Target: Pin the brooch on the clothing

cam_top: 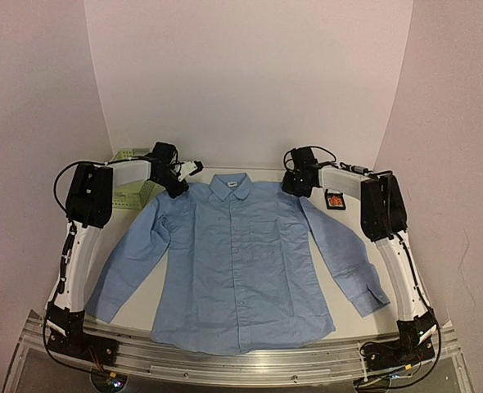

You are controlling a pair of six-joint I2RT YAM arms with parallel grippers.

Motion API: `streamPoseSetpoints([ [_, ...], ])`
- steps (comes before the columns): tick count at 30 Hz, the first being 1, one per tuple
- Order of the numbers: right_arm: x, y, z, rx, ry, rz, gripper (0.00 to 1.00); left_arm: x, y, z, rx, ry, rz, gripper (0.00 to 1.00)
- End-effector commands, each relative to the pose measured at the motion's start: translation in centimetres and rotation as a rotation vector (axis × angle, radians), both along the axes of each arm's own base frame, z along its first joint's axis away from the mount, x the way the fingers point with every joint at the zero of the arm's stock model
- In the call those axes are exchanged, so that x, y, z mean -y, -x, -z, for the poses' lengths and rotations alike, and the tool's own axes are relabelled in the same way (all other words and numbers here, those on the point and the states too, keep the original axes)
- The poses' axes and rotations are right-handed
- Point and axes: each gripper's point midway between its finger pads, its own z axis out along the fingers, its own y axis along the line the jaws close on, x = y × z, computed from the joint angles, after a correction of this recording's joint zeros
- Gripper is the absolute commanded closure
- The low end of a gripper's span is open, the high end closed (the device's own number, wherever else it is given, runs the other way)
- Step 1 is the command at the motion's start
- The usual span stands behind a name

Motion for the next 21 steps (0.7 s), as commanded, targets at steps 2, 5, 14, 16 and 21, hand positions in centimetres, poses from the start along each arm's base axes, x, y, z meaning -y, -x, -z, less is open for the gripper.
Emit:
streamPoseSetpoints([
  [2, 2.1, -1.3, -0.5, 0.021, -0.007, 0.024, 0.91, -1.5, -1.8, -0.2, 0.024, 0.019, -0.072, 1.0],
  [5, 3.4, -0.5, 1.6, -0.028, 0.014, 0.019, 0.93, -1.7, -1.3, 0.2, -0.018, 0.051, -0.068, 1.0],
  [14, 5.1, 0.0, 0.3, -0.027, 0.043, -0.024, 0.94, -2.7, 0.6, 2.7, -0.089, 0.037, -0.053, 0.98],
  [16, 4.0, 0.0, -1.0, -0.012, 0.009, -0.078, 0.93, -2.4, 0.7, 2.0, -0.094, 0.056, -0.043, 0.94],
  [21, 2.5, 0.4, -6.1, 0.064, -0.011, -0.137, 0.9, -0.4, 1.0, -5.0, -0.032, 0.144, 0.053, 0.78],
])
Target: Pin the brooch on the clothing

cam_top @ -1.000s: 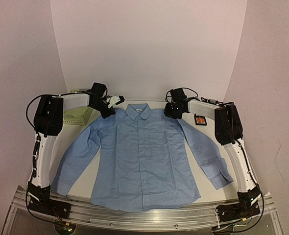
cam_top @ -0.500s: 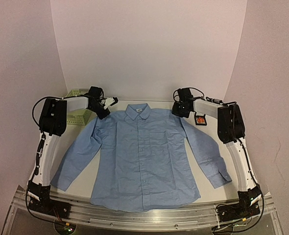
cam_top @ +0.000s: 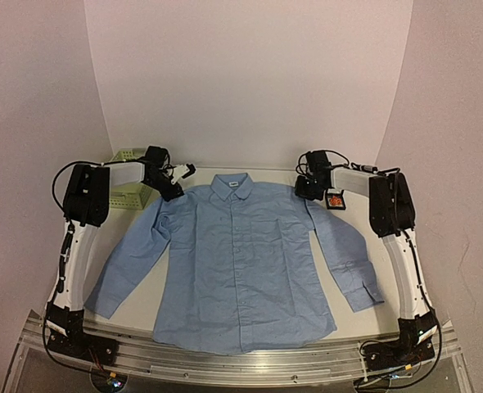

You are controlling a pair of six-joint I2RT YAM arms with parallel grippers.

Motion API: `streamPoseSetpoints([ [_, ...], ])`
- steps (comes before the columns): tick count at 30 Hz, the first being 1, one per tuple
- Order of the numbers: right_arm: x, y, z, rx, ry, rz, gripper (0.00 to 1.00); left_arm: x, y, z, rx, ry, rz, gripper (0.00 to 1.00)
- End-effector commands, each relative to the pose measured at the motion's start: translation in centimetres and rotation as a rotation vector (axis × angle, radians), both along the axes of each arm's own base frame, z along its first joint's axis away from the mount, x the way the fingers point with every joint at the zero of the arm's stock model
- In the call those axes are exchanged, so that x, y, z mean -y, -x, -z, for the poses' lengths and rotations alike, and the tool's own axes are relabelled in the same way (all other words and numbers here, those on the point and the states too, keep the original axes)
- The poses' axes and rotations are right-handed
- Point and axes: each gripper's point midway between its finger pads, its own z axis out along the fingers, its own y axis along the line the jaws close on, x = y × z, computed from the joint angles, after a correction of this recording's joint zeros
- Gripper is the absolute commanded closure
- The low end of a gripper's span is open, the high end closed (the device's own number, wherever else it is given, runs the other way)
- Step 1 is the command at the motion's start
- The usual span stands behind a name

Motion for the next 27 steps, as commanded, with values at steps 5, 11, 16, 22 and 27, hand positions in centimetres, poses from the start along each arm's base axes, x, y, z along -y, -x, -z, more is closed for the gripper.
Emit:
streamPoseSetpoints([
  [5, -2.6, 0.9, -13.9, 0.199, -0.04, -0.118, 0.85, 2.7, 4.1, -13.7, 0.049, 0.147, 0.198, 0.5],
  [11, -5.4, 3.6, -18.0, 0.255, -0.038, -0.19, 0.78, 2.4, 13.8, -19.7, -0.032, 0.222, 0.311, 0.28],
  [16, -9.2, 9.1, -16.5, 0.19, -0.023, -0.279, 0.71, -1.1, 22.1, -20.3, -0.158, 0.185, 0.175, 0.22],
  [22, -11.4, 16.4, -12.7, 0.05, -0.037, -0.307, 0.71, -11.5, 30.1, -11.7, -0.459, -0.03, -0.239, 0.26],
  [27, -13.3, 21.8, -10.0, -0.04, -0.035, -0.329, 0.71, -17.7, 34.3, -6.6, -0.528, -0.22, -0.411, 0.21],
])
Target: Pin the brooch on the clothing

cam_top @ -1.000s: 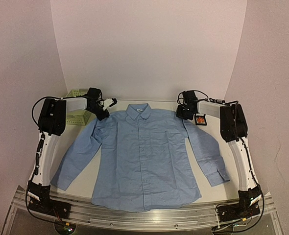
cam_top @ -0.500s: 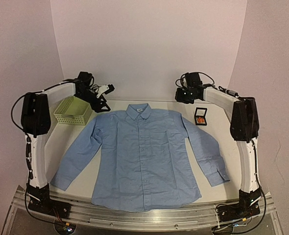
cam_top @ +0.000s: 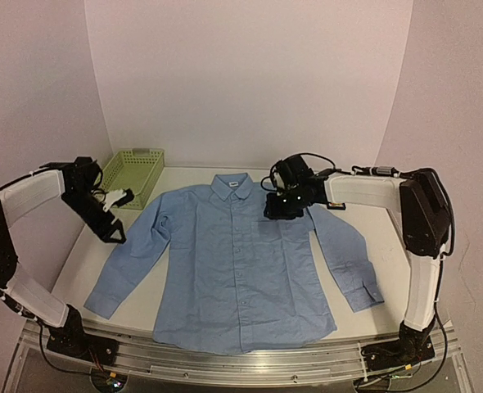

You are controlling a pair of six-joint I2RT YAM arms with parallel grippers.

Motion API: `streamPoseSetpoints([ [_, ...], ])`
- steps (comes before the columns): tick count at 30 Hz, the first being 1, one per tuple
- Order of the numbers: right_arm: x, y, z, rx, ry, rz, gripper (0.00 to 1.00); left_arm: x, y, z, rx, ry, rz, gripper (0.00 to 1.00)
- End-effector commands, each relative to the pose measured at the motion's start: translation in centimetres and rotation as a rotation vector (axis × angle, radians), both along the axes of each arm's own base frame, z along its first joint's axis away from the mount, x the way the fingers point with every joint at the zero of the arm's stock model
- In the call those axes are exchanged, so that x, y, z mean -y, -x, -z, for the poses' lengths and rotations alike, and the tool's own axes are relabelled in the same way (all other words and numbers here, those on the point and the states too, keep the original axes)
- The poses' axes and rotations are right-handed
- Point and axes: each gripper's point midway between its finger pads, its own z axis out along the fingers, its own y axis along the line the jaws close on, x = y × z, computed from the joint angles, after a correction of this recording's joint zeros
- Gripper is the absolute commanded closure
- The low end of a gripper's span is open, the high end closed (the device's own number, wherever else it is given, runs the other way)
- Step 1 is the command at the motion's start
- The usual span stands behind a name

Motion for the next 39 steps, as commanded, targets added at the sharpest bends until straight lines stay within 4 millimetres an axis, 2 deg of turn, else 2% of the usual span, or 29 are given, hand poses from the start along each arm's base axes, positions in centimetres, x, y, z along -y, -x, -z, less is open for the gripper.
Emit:
streamPoseSetpoints([
  [1, -1.0, 3.4, -1.5, -0.016, -0.036, 0.029, 0.71, -5.7, 4.8, 4.3, -0.13, -0.245, -0.145, 0.2],
  [3, -1.3, 4.9, -0.2, -0.047, -0.018, 0.027, 0.72, -6.6, 5.7, 6.2, -0.162, -0.29, -0.178, 0.2],
  [6, -1.2, 6.3, 1.2, -0.073, 0.012, 0.038, 0.73, -7.6, 6.0, 8.1, -0.183, -0.34, -0.24, 0.21],
  [9, -1.3, 7.9, 2.4, -0.088, 0.045, 0.027, 0.74, -8.0, 5.9, 9.5, -0.193, -0.356, -0.278, 0.26],
  [12, -0.8, 9.4, 4.6, -0.133, 0.081, 0.021, 0.74, -7.9, 6.0, 10.9, -0.189, -0.355, -0.274, 0.33],
  [16, 1.2, 10.9, 7.6, -0.189, 0.141, 0.061, 0.76, -6.6, 7.2, 12.7, -0.246, -0.279, -0.267, 0.48],
  [19, 2.3, 11.4, 8.5, -0.195, 0.173, 0.091, 0.76, -4.9, 8.5, 13.2, -0.29, -0.185, -0.264, 0.56],
  [23, 3.5, 11.7, 9.4, -0.207, 0.201, 0.126, 0.76, -4.8, 8.0, 13.2, -0.257, -0.175, -0.246, 0.75],
  [26, 4.2, 12.0, 10.3, -0.23, 0.214, 0.147, 0.77, -4.9, 7.6, 13.4, -0.244, -0.178, -0.25, 0.96],
  [28, 4.5, 12.2, 10.7, -0.242, 0.22, 0.158, 0.77, -5.1, 7.3, 13.5, -0.229, -0.19, -0.259, 1.0],
  [30, 5.2, 12.3, 11.0, -0.254, 0.228, 0.173, 0.77, -6.2, 6.5, 13.4, -0.182, -0.246, -0.262, 1.0],
  [32, 6.1, 12.6, 11.3, -0.269, 0.234, 0.19, 0.77, -8.3, 5.5, 12.9, -0.12, -0.327, -0.247, 1.0],
  [35, 7.3, 13.0, 11.8, -0.29, 0.254, 0.199, 0.77, -12.7, 4.1, 12.1, -0.03, -0.462, -0.216, 1.0],
  [39, 8.9, 13.6, 12.3, -0.316, 0.287, 0.205, 0.77, -17.0, 0.5, 9.7, 0.101, -0.59, -0.185, 1.0],
])
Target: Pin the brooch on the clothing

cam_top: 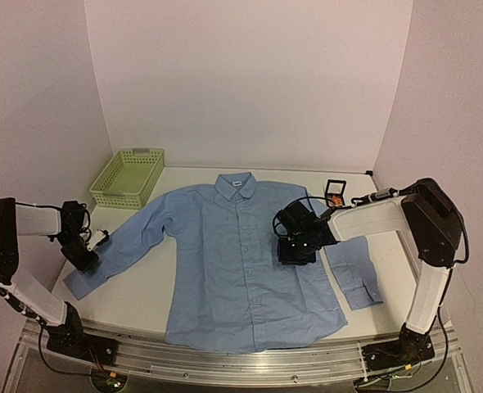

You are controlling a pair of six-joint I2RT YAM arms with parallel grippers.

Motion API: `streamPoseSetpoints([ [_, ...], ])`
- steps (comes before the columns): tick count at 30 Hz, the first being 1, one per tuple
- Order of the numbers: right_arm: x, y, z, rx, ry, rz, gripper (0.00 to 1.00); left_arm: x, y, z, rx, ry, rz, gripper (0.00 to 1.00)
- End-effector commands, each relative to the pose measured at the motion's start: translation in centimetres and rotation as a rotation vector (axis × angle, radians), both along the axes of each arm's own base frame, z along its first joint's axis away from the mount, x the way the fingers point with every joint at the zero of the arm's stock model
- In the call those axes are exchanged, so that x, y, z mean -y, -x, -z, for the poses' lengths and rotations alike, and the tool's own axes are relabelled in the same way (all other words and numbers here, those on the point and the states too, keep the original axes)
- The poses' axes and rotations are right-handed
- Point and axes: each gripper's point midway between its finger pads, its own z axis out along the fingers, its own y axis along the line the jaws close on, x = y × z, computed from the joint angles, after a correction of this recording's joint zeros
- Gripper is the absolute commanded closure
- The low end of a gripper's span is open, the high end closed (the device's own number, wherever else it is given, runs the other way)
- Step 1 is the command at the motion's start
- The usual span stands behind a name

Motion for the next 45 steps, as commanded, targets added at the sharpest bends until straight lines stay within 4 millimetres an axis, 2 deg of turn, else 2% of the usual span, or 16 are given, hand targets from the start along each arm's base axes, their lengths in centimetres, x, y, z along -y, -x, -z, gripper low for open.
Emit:
streamPoseSetpoints([
  [1, 5.1, 3.1, 3.1, -0.138, 0.153, 0.037, 0.78, -6.2, -4.3, -2.2, 0.113, -0.258, 0.088, 1.0],
  [10, 6.0, 3.4, 2.1, -0.131, 0.188, -0.003, 0.77, -8.0, -8.7, -3.5, 0.144, -0.316, 0.133, 1.0],
  [15, 5.9, 3.0, 1.1, -0.112, 0.191, -0.026, 0.77, -8.7, -10.1, -4.2, 0.189, -0.388, 0.192, 1.0],
  [18, 4.7, 2.4, 0.5, -0.105, 0.157, -0.058, 0.76, -8.5, -9.9, -4.1, 0.185, -0.386, 0.215, 0.99],
  [22, 2.0, 0.8, -1.3, -0.078, 0.08, -0.107, 0.74, -7.4, -9.3, -4.9, 0.202, -0.338, 0.239, 0.69],
  [25, -0.5, -1.2, -4.4, -0.015, 0.007, -0.142, 0.73, -6.0, -9.3, -6.7, 0.241, -0.275, 0.269, 0.53],
  [27, -1.8, -2.3, -6.4, 0.028, -0.029, -0.163, 0.72, -3.9, -9.0, -8.3, 0.262, -0.182, 0.329, 0.45],
  [30, -2.6, -4.2, -8.8, 0.086, -0.068, -0.149, 0.72, 1.4, -7.7, -11.6, 0.302, 0.002, 0.487, 0.42],
  [32, -2.0, -5.8, -9.6, 0.101, -0.088, -0.093, 0.73, 6.1, -7.0, -13.9, 0.332, 0.1, 0.582, 0.44],
  [34, -0.7, -7.7, -9.7, 0.112, -0.093, -0.028, 0.76, 11.7, -6.4, -15.1, 0.332, 0.171, 0.653, 0.48],
  [37, 0.6, -11.6, -9.5, 0.142, -0.084, 0.042, 0.8, 18.7, -6.7, -15.9, 0.327, 0.269, 0.704, 0.51],
  [38, 0.7, -12.9, -9.3, 0.148, -0.086, 0.053, 0.81, 20.9, -6.9, -15.3, 0.304, 0.297, 0.723, 0.51],
  [40, 0.8, -15.5, -9.2, 0.171, -0.09, 0.07, 0.84, 24.4, -8.9, -15.3, 0.327, 0.33, 0.742, 0.51],
  [42, 1.0, -18.0, -8.8, 0.188, -0.095, 0.09, 0.86, 27.0, -12.0, -14.7, 0.362, 0.351, 0.717, 0.53],
  [43, 1.1, -19.0, -7.9, 0.183, -0.093, 0.097, 0.88, 28.1, -13.9, -14.7, 0.391, 0.358, 0.698, 0.54],
  [45, 1.7, -20.7, -6.3, 0.176, -0.088, 0.124, 0.92, 29.6, -17.3, -12.7, 0.391, 0.348, 0.642, 0.59],
])
